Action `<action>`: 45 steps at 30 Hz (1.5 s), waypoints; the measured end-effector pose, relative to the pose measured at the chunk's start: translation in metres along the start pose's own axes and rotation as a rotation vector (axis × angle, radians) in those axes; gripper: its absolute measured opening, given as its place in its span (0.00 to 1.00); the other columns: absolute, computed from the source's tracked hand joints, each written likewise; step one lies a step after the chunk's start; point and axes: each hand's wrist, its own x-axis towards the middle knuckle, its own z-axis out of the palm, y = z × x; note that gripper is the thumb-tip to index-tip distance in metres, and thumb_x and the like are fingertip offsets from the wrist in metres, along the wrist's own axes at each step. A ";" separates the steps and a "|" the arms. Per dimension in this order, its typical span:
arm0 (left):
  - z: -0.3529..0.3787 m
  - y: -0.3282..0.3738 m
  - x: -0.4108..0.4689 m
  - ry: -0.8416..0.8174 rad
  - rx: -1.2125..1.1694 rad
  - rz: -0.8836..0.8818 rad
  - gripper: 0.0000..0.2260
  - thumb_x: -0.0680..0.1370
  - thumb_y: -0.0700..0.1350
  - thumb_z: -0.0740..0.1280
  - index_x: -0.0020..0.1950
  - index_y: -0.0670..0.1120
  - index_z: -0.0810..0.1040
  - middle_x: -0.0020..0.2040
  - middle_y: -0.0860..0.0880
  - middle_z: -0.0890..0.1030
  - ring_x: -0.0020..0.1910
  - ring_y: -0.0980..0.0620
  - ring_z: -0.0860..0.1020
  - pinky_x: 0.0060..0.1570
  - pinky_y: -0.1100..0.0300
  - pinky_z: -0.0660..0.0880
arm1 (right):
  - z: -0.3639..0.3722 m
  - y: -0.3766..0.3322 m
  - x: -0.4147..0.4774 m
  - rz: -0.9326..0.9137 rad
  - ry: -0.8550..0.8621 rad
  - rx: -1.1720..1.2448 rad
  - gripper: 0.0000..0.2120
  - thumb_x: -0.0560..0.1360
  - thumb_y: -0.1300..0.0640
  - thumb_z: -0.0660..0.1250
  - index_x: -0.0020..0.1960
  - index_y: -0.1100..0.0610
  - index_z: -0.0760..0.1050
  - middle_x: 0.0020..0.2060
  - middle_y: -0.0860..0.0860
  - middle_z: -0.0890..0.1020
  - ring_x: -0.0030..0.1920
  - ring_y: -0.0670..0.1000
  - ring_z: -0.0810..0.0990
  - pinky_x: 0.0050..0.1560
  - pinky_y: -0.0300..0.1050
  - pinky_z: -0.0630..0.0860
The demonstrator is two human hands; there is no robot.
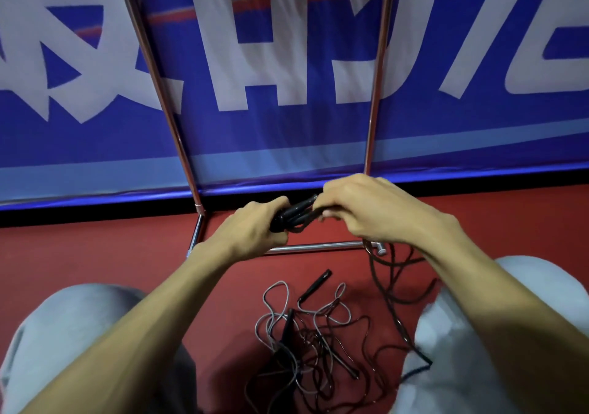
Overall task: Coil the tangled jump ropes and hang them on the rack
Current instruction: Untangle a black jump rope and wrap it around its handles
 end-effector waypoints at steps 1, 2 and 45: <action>0.002 0.003 -0.001 -0.044 -0.017 0.023 0.11 0.66 0.50 0.67 0.47 0.55 0.71 0.38 0.52 0.80 0.39 0.46 0.78 0.40 0.50 0.77 | 0.003 0.004 0.002 0.008 0.055 0.024 0.07 0.78 0.55 0.63 0.52 0.46 0.78 0.46 0.45 0.79 0.52 0.50 0.77 0.42 0.46 0.71; 0.003 0.007 -0.003 -0.080 -0.034 0.052 0.10 0.67 0.49 0.69 0.47 0.53 0.74 0.37 0.52 0.80 0.38 0.48 0.77 0.40 0.52 0.76 | 0.006 0.008 0.003 0.024 0.100 0.062 0.07 0.78 0.55 0.64 0.51 0.47 0.79 0.45 0.45 0.79 0.51 0.51 0.77 0.42 0.47 0.73; -0.023 -0.014 -0.001 0.327 0.058 -0.235 0.12 0.72 0.44 0.66 0.52 0.48 0.67 0.42 0.46 0.78 0.42 0.38 0.76 0.37 0.51 0.70 | 0.012 0.006 0.007 -0.009 -0.002 0.290 0.15 0.76 0.48 0.67 0.38 0.58 0.74 0.28 0.49 0.71 0.31 0.46 0.67 0.35 0.46 0.66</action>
